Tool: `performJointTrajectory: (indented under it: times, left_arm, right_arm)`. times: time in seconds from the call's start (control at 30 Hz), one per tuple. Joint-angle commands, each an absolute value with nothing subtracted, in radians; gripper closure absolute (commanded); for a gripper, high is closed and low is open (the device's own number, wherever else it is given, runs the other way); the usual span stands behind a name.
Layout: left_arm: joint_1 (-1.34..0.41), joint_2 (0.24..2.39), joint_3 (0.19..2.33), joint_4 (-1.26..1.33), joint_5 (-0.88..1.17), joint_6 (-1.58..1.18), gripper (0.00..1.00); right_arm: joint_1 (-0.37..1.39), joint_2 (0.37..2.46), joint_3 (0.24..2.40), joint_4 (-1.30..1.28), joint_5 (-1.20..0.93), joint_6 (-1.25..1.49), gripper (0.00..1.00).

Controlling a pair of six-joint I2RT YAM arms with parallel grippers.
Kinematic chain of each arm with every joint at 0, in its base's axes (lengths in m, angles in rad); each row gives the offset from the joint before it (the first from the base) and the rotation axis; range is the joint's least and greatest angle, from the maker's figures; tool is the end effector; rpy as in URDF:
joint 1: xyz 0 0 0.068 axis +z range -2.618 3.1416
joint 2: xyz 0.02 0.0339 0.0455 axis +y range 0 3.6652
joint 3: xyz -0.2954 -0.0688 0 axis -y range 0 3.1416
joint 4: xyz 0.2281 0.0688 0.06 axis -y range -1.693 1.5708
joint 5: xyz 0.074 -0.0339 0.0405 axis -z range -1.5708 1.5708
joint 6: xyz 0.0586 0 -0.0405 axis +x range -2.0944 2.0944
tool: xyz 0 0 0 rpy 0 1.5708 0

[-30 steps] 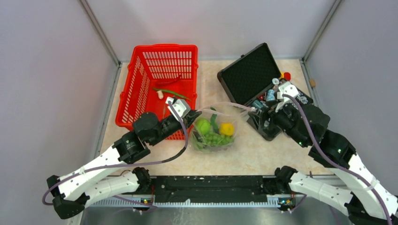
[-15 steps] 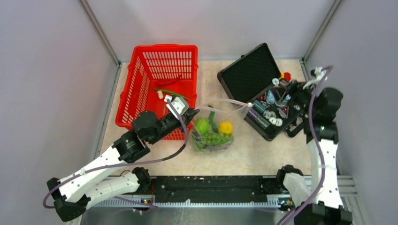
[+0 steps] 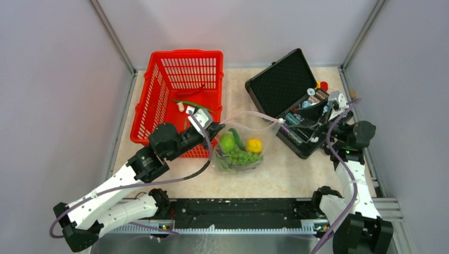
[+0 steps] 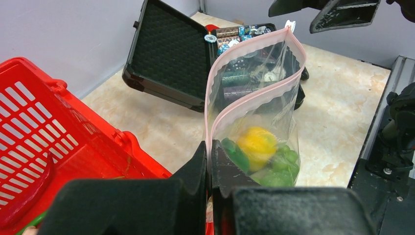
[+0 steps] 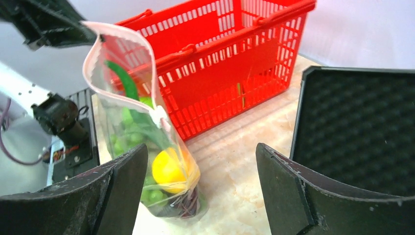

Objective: Place the food in the zip-top bag and seal the zipper
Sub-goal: Zip the zipper food storage bag at the center of the board.

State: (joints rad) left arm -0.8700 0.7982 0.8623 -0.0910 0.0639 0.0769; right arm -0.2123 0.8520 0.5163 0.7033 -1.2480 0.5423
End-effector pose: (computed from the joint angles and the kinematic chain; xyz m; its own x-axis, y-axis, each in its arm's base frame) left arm 0.1068 -0.1324 0.3960 0.0445 0.0662 -0.9968 0.8029 0.5914 0.0751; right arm 0.1554 0.0233 0.3506 -0.1111 0.1914 -0.9752 -0.8651 0.4644 0.1897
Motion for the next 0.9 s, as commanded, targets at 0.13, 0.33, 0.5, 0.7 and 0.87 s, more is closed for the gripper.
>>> performJointTrajectory:
  times: [0.13,0.33,0.5,0.7,0.87]
  left_arm:
    - [-0.859,0.777,0.905,-0.047,0.084,0.074,1.0]
    - [-0.859,0.776,0.904,-0.045,0.115,0.067,1.0]
    - [-0.859,0.776,0.899,-0.039,0.14,0.057,1.0]
    - [-0.858,0.773,0.902,-0.043,0.138,0.055,1.0]
    - [-0.859,0.772,0.901,-0.044,0.127,0.052,1.0]
  right_arm:
    - [-0.109,0.802,0.458,0.817,-1.368,0.341,0.2]
    - [-0.06,0.819,0.578,0.402,-1.317,0.012,0.21]
    - [-0.06,0.867,0.583,0.473,-1.353,0.005,0.24]
    - [-0.034,0.931,0.601,0.542,-1.381,0.032,0.43]
    - [0.042,0.948,0.619,0.569,-1.371,0.042,0.44]
